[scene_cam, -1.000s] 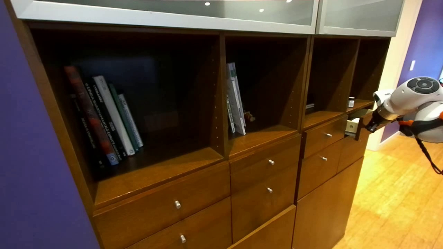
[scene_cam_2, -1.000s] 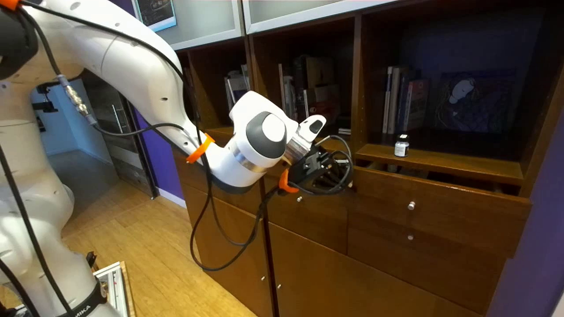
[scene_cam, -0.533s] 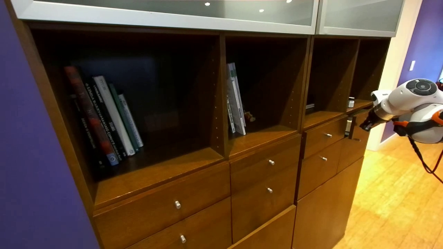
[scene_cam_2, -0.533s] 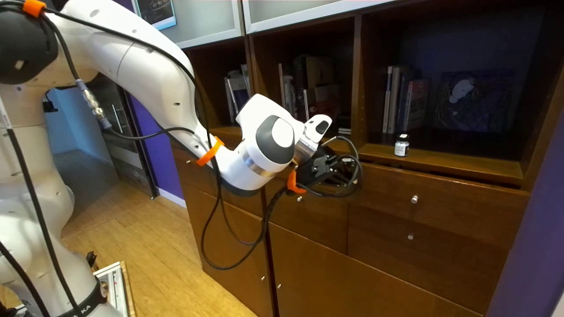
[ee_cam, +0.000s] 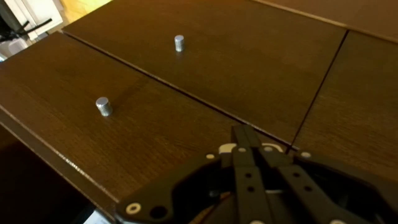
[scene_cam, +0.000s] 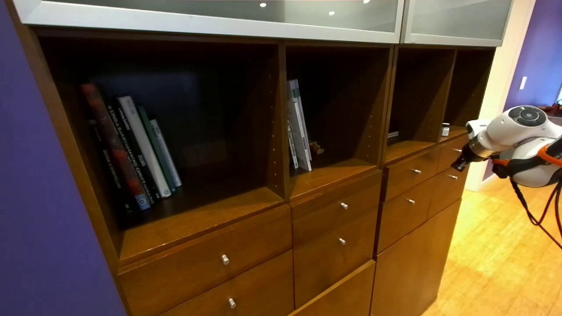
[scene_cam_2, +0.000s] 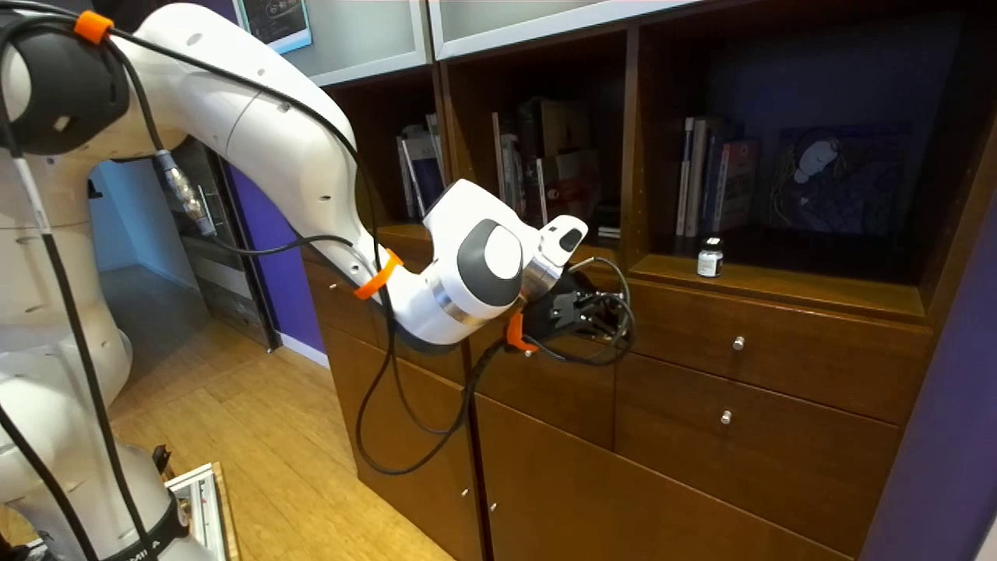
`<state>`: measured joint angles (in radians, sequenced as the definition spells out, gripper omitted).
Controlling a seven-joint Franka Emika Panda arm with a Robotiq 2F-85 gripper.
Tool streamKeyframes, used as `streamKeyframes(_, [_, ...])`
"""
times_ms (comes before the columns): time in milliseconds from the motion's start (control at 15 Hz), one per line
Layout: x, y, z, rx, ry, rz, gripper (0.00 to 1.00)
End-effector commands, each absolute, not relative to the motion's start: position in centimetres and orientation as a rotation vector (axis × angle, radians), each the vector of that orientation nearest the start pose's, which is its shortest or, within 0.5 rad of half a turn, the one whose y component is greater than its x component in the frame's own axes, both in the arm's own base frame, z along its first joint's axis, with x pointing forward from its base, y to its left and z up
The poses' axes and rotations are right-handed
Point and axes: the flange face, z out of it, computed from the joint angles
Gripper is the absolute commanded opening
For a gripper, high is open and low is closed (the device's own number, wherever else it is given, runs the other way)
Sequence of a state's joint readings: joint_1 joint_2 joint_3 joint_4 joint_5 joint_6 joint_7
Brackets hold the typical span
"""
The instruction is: Close the drawer
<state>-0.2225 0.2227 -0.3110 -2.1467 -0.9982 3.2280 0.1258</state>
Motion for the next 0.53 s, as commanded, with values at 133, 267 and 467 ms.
streamKeyframes(133, [51.7, -17.5, 34.2, 2.658, 0.452, 0.509, 0.00])
streamKeyframes(267, [50.9, -15.8, 34.5, 2.750, 0.443, 0.378, 0.00])
streamKeyframes(467, [49.3, -16.7, 37.9, 2.842, 0.377, 0.193, 0.28])
